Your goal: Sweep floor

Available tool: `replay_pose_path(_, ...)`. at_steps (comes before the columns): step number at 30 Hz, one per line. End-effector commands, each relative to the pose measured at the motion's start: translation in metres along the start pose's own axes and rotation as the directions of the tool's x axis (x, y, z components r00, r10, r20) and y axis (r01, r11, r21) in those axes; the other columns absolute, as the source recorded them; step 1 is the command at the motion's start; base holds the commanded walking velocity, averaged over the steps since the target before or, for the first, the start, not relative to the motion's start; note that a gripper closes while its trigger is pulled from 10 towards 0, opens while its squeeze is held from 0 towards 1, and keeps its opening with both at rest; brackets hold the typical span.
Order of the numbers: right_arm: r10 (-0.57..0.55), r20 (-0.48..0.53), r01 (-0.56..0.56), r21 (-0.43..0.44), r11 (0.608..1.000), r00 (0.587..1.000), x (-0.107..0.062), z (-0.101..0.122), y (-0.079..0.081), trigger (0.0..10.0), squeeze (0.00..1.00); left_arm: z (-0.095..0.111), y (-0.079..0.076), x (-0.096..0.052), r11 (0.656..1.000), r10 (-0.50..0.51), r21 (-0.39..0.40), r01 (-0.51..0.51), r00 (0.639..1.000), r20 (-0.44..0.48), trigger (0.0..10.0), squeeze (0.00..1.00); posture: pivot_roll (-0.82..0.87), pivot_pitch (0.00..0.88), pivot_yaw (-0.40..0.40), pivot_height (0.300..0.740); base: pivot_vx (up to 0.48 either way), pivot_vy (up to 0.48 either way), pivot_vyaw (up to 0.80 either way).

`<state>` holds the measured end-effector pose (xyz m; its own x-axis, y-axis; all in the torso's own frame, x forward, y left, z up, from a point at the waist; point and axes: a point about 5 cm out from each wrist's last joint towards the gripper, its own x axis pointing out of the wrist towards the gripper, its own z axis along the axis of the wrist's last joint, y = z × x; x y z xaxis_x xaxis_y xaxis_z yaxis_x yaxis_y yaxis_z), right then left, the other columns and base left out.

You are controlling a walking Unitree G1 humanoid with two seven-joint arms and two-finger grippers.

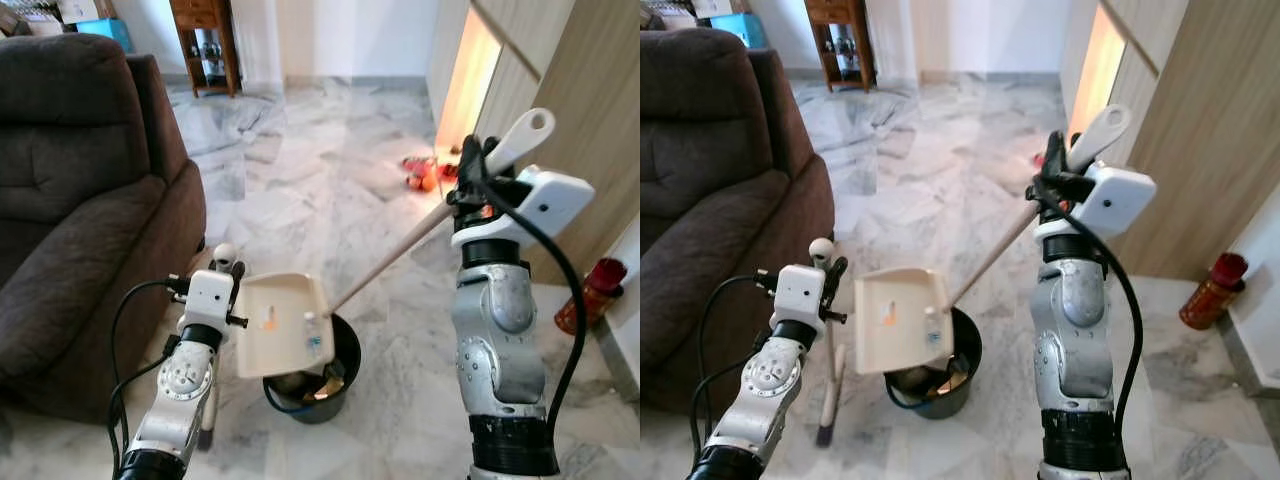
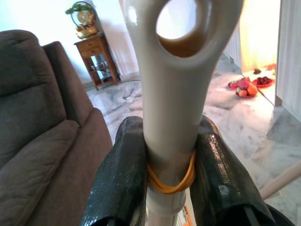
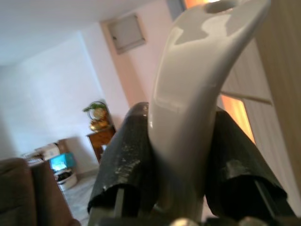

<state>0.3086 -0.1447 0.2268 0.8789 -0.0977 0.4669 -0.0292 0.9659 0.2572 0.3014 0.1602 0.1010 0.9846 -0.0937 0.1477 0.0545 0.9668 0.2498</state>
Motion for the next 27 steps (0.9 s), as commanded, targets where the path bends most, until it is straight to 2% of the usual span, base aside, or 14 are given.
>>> replay_pose_path(1,0.051,0.126,-0.05,-0.012,0.999,0.991,0.005,0.023,0.013,10.0,0.0,0.007,0.002,0.001,1.0,0.001,0.014,-0.001,0.999,0.038,10.0,0.0,0.14,0.0,0.043,0.74,0.0,0.0,0.0)
replay_pose_path(9,0.076,0.119,-0.067,-0.082,0.994,0.99,0.001,0.018,0.018,10.0,0.0,0.006,0.0,0.0,1.0,-0.003,0.013,0.003,0.999,0.034,10.0,0.0,0.14,0.0,0.038,0.74,0.0,0.0,0.0)
replay_pose_path(11,0.102,0.14,-0.081,-0.149,0.985,0.985,0.0,0.02,0.021,10.0,0.0,0.004,-0.001,-0.002,1.0,-0.003,0.012,0.002,1.0,0.03,10.0,0.0,0.14,0.0,0.036,0.74,0.0,0.0,0.0)
replay_pose_path(15,0.123,0.16,-0.09,-0.2,0.976,0.979,-0.001,0.022,0.024,10.0,0.0,0.003,-0.001,-0.003,1.0,-0.003,0.013,0.003,1.0,0.026,10.0,0.0,0.14,0.0,0.035,0.74,0.0,0.0,0.0)
replay_pose_path(27,0.119,0.19,-0.075,-0.225,0.972,0.974,-0.007,0.02,0.032,10.0,0.0,0.002,-0.002,-0.005,1.0,-0.01,0.026,0.01,1.0,0.022,10.0,0.0,0.14,0.0,0.03,0.74,0.0,0.0,0.0)
